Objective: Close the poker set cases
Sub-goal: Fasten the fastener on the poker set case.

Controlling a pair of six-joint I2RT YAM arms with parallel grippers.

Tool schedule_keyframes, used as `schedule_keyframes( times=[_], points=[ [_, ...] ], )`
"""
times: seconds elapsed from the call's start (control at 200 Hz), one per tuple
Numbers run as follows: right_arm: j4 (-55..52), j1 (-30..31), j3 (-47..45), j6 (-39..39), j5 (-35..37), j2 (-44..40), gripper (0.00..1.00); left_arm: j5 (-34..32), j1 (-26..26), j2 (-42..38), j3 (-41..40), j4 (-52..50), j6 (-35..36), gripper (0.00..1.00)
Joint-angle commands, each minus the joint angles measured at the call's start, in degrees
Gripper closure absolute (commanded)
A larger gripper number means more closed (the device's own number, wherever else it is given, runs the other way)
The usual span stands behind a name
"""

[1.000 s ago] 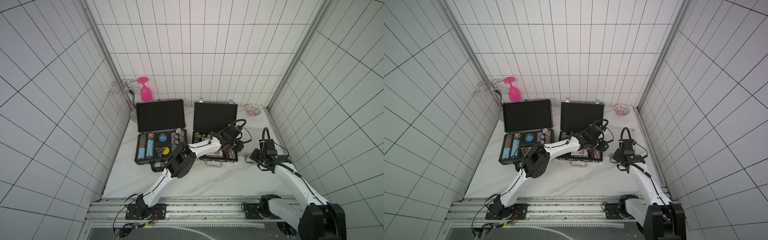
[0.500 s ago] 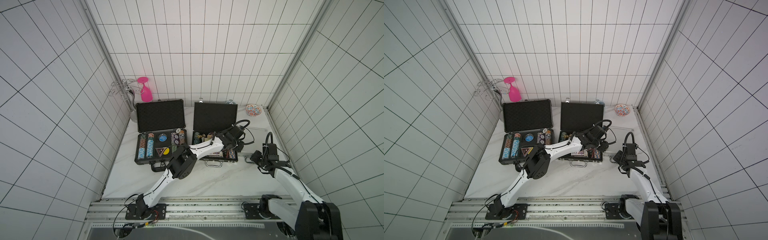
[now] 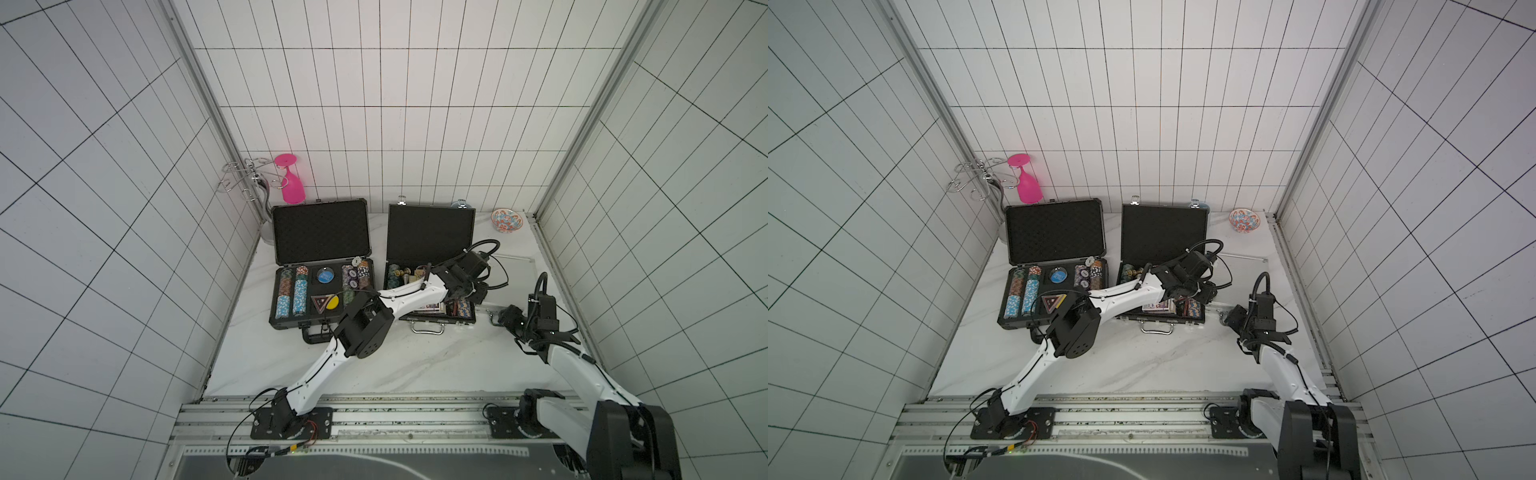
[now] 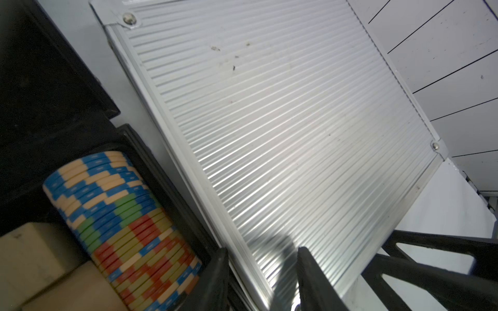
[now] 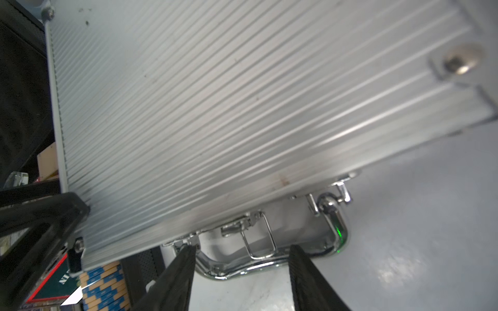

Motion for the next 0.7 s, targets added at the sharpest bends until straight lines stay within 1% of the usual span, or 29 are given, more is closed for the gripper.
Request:
schedule_keyframes(
  times=[0.0,0.295,0.45,0.695],
  points=[
    [2.62,-0.78,-3.18,-0.65,-1.38,-0.26,0.42,-1.14,-0.05,3.03,-1.05,-5.54,1.23,0.58],
    [5.30,-1.97,-4.42,-1.97,-3.74,1.50,0.42,-2.29,-0.07,3.50,-0.68,-6.77,1.49,0.58],
    [7.37,-2.03,-5.52,-1.98,-6.43,2.39,0.43,-2.01,-0.09,3.60,-0.78,-6.72,1.36,0.58],
    [7.49,-2.03,-5.94,-2.25,-6.29,2.92,0.43,-2.02,-0.05,3.19,-0.78,-6.47,1.40,0.58]
  ],
)
